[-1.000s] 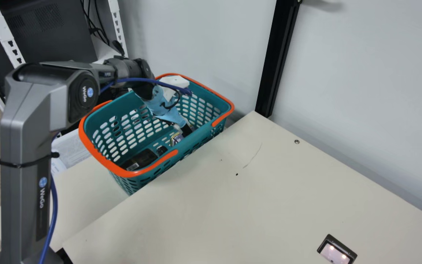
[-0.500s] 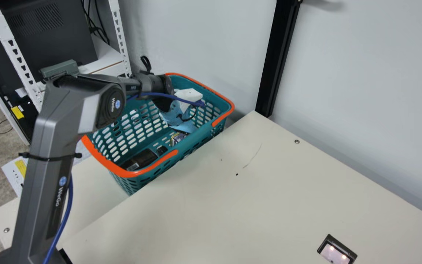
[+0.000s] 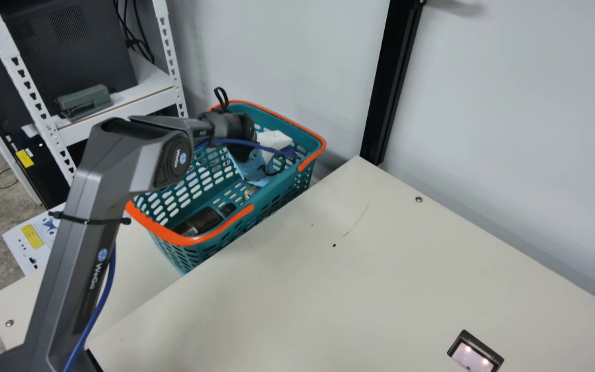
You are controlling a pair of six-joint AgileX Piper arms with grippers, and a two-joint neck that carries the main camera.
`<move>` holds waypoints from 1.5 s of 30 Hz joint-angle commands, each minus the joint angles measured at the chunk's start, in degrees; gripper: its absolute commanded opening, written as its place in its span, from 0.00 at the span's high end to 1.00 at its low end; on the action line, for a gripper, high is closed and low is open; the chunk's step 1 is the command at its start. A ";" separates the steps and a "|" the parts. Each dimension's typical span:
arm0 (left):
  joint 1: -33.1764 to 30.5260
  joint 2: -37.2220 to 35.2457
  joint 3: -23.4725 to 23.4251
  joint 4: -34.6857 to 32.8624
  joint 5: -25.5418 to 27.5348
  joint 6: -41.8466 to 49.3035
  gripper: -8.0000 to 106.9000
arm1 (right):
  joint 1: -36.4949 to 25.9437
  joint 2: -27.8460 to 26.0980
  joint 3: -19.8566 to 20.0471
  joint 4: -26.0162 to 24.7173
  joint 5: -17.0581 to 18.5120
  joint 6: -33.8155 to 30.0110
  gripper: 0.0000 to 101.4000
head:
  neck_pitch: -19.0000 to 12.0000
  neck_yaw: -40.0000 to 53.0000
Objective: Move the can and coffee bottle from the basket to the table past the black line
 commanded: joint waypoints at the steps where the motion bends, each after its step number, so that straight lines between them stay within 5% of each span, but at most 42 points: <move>1: 0.30 -1.01 0.63 -0.42 -0.79 0.65 0.84 | 0.00 0.00 0.00 0.00 0.00 0.00 0.00 | -1.72 0.89; 13: 4.15 -19.64 16.31 -16.11 -6.80 15.48 0.84 | 0.00 0.00 0.00 0.00 0.00 0.00 0.00 | -1.72 0.89; 26: 11.14 -45.69 31.83 -44.76 -0.54 30.86 0.84 | 0.00 0.00 0.00 0.00 0.00 0.00 0.00 | -1.72 0.89; 34: 11.80 -58.48 38.69 -51.39 2.02 23.73 0.84 | 0.00 0.00 0.00 0.00 0.00 0.00 0.00 | -1.72 0.89; 45: 8.41 -71.19 42.02 -49.34 14.38 -3.02 0.84 | 0.00 0.00 0.00 0.00 0.00 0.00 0.00 | -1.72 0.89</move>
